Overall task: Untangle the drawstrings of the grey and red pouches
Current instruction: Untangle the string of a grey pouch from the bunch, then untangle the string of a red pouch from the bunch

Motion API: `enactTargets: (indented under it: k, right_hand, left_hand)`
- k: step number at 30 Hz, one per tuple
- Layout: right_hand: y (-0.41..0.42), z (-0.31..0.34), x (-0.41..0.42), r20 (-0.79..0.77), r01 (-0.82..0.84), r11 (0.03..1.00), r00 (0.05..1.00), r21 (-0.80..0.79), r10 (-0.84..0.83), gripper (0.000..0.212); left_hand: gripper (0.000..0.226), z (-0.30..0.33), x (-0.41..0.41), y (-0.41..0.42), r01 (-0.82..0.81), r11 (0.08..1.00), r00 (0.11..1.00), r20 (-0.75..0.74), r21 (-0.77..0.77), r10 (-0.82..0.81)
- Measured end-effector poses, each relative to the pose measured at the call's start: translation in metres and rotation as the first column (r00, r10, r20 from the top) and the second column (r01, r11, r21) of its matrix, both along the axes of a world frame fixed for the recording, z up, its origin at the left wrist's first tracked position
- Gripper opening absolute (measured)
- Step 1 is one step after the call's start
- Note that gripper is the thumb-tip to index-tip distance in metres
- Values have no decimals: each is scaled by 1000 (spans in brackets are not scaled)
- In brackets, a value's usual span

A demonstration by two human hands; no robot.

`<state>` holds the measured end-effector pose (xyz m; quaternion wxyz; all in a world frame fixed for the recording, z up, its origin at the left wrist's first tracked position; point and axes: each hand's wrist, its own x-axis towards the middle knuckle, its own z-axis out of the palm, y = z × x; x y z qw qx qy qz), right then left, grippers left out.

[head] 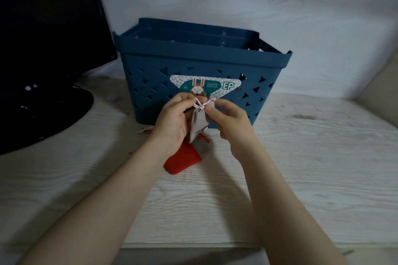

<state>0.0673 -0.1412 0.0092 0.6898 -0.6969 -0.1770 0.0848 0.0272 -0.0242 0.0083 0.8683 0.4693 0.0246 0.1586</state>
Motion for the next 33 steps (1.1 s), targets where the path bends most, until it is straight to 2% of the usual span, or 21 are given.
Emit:
enactTargets:
  k: [2,5,6,7,9,10,11,14,17,19,21,24,26,28,30,33]
  right_hand:
    - [-5,6,-3,21,-11,1000,1000,3,11,8]
    - [-8,16,-6,92,58,998,994,-32,-55,20]
    - [-9,21,-7,99,90,995,991,-38,-86,23]
    - [-10,28,-7,106,115,993,988,-25,-112,25]
    - [-10,41,-6,131,128,992,983,-15,-125,23]
    - [-11,49,-6,163,121,992,980,-21,-116,22]
    - [-12,56,-7,195,102,995,976,-23,-95,21]
    - [-11,79,-5,236,52,999,971,-11,-48,21]
    - [-5,103,3,254,61,998,965,22,-65,18]
    - [-5,115,11,269,99,992,956,73,-116,27]
    - [-8,126,19,292,152,985,941,82,-170,29]
    - [-16,139,33,320,177,984,931,30,-177,15]
    - [-20,141,42,350,176,984,924,-34,-154,17]
    - [-23,140,48,370,178,981,919,-83,-135,21]
    - [-24,134,52,386,174,977,915,-120,-115,18]
    - [-23,122,53,451,200,971,884,-132,-121,17]
  left_hand:
    - [14,8,-3,-3,-59,997,998,3,39,59]
    - [10,16,-10,-9,-117,993,993,25,-30,118]
    - [9,17,-13,-10,-143,990,989,26,18,142]
    - [8,19,-16,-10,-186,971,982,26,147,185]
    - [18,19,-20,-8,-271,839,961,77,471,267]
    - [26,23,-23,-6,-298,758,953,134,580,272]
    - [31,27,-26,-6,-320,712,947,200,625,250]
    - [33,48,-29,-4,-388,637,907,400,666,134]
    - [20,73,-16,3,-534,434,834,536,725,132]
    - [18,89,0,8,-610,369,787,589,701,182]
    - [16,107,18,13,-631,352,776,574,691,263]
    - [19,121,48,25,-557,289,814,441,779,378]
    - [22,122,66,34,-455,160,818,340,876,463]
    - [28,121,74,39,-328,-42,787,298,944,540]
    - [34,117,77,37,-312,-171,748,353,935,563]
    - [33,106,70,33,-511,-229,706,556,829,439]
